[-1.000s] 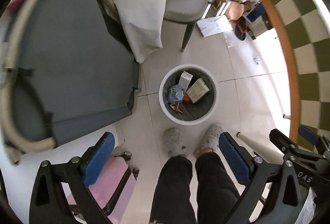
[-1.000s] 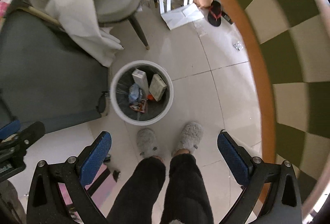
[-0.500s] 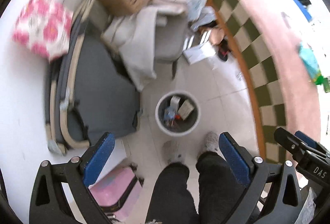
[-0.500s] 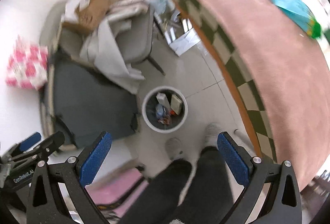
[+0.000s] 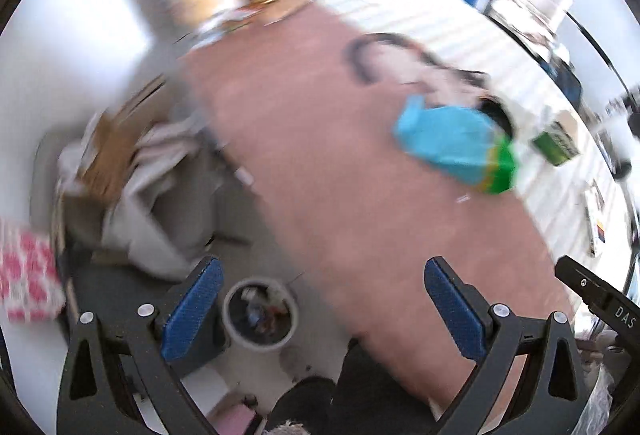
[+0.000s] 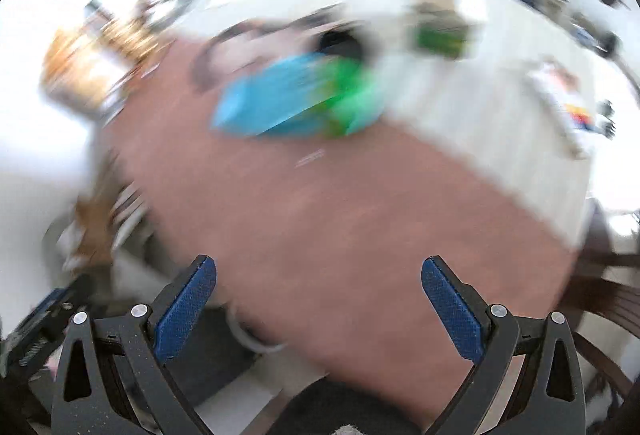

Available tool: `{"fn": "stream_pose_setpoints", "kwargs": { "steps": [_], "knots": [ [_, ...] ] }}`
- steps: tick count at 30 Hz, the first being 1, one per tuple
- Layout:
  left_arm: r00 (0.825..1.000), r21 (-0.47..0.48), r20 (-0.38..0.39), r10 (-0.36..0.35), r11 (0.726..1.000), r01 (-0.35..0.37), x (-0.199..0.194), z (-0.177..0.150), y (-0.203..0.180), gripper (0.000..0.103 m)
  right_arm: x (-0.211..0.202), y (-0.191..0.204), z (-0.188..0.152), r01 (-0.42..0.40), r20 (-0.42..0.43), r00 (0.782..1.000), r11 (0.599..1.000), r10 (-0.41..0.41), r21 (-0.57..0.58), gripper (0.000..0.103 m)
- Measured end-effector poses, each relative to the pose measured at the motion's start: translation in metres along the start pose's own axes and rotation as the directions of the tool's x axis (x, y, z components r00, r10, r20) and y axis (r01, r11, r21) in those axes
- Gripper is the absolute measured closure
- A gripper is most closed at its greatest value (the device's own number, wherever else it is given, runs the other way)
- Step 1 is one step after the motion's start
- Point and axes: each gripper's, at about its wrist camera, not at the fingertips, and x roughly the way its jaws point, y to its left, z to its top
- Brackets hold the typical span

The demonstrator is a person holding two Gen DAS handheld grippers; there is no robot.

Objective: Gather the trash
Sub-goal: 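Move both tools back over the table, then grasp the blue-green snack bag with the left tool while the right tool grasps the white medicine box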

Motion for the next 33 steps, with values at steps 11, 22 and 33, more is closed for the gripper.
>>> {"fn": "stream_pose_setpoints", "kwargs": {
  "steps": [11,22,33],
  "knots": [
    [0.994,0.244,-0.031,0.107,0.965,-0.096,0.099,0.081,-0.247,0.0,0.083,-0.231,0.15,0.364,-0.161,0.916,0.93,-0.367,-0.05,0.0],
    [0.983,0.233,-0.115,0.142,0.966,-0.112,0.146,0.09,-0.282,0.0,0.138,-0.303,0.202,0.236,-0.215,0.952,0.97,-0.218,0.062,0.003],
    [0.972,-0.112,-0.223,-0.08,0.992,0.056,0.133,0.075,-0.152,0.0,0.132,-0.186,0.166,0.054,-0.189,0.982,0.983,-0.02,0.174,0.009]
  ]
}}
